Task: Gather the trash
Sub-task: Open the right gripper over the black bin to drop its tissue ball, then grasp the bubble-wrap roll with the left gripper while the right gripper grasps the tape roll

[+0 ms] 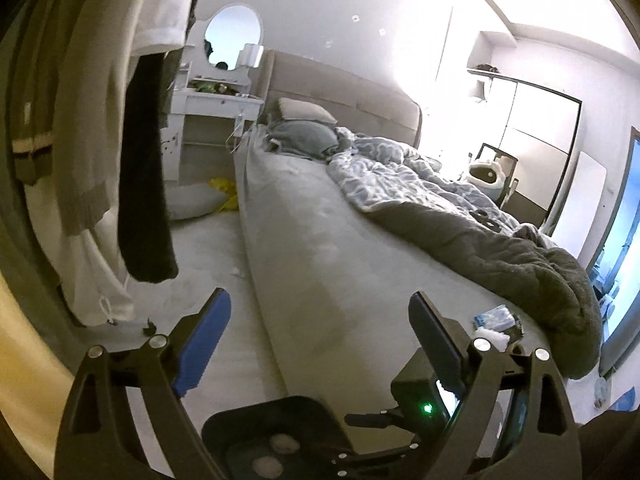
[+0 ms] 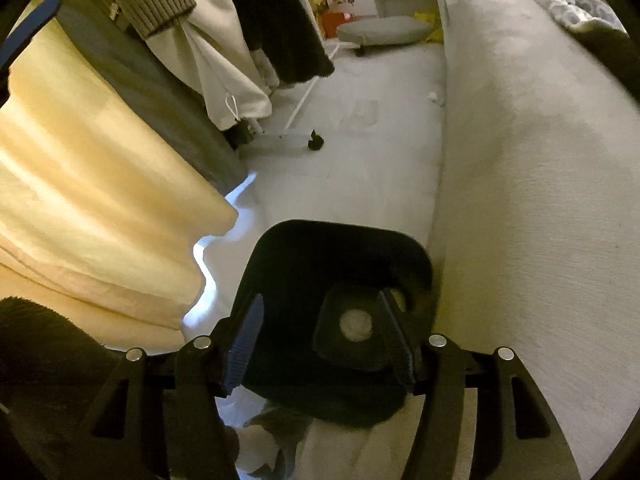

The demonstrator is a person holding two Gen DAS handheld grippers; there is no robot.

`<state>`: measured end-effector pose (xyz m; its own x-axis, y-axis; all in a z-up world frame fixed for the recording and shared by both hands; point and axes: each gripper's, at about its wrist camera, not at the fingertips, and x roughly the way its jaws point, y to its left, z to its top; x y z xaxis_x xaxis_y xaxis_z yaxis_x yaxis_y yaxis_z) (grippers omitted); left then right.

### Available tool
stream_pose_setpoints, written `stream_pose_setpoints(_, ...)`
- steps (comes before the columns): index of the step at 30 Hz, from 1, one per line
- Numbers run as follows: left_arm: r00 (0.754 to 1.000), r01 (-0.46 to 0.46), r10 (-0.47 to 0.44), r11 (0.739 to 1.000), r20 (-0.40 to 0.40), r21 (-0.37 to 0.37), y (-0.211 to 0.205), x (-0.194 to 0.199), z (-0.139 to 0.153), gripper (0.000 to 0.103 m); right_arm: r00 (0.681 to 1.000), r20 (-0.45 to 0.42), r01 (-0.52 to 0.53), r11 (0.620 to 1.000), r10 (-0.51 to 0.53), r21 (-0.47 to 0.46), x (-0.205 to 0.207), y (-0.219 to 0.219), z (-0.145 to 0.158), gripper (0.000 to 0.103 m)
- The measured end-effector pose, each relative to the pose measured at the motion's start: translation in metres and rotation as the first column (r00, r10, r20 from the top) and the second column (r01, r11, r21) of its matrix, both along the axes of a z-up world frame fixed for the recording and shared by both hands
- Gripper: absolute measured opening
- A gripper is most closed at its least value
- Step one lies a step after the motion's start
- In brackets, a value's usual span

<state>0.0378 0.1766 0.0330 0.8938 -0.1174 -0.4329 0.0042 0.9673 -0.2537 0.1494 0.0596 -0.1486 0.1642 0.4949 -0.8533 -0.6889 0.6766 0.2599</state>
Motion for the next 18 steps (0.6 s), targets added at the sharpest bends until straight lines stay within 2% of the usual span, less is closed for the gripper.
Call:
stream_pose_setpoints(6, 0.999, 0.045, -0.045, 0.999, 0.013, -0.017, -0.026, 0.008, 0.004, 0.093, 0.998, 0.04, 0.05, 0.998, -0.051, 0.028, 0.004, -0.033, 0.015, 0.064)
stream_pose_setpoints(14, 0.994, 0.105, -0.105, 0.994, 0.009, -0.044, -0.063, 0.022, 0.002, 0.094, 0.984, 0.134, 0.114, 0.992, -0.119, 0.047, 0.002, -0.084, 0.038, 0.065)
stream_pose_setpoints(18, 0.991, 0.136, -0.136, 0.99, 0.006, -0.032, -0.085, 0.028, 0.001, 0.094, 0.975, 0.16, 0.149, 0.987, -0.155, 0.052, 0.003, -0.109, 0.044, 0.066)
